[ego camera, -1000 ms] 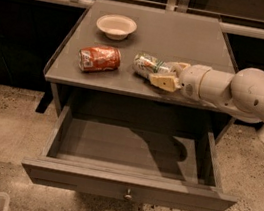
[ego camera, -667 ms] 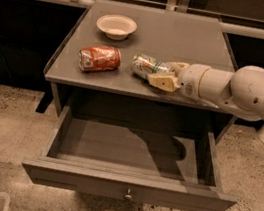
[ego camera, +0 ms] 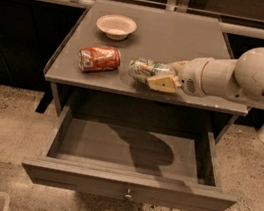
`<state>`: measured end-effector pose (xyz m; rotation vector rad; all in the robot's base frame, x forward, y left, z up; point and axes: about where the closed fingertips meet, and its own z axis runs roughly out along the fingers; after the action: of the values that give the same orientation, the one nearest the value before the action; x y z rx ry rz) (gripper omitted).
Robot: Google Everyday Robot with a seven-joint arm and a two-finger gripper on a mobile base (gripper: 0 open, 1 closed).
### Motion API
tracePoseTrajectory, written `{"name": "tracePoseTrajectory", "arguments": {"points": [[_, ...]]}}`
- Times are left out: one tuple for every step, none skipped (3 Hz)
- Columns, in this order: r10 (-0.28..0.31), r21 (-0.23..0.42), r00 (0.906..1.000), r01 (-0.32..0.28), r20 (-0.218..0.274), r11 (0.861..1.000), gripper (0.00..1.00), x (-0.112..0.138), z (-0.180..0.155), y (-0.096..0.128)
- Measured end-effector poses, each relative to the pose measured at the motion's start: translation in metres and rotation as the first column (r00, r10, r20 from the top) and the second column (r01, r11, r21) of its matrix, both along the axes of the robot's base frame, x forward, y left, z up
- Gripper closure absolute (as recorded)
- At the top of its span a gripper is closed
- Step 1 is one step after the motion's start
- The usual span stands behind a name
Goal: Place 7up can into top drawer
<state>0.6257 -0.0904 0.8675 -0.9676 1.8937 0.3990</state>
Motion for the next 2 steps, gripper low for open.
{"name": "tracePoseTrajectory", "arguments": {"points": [[-0.061,-0.056,0.9981,0.061,-0.007,0.997,1.0,-0.046,0.023,-0.002],[-0.122,-0.05,0.9925,0.122,0.011,0.991,1.0,-0.094,0.019,0.001]]}}
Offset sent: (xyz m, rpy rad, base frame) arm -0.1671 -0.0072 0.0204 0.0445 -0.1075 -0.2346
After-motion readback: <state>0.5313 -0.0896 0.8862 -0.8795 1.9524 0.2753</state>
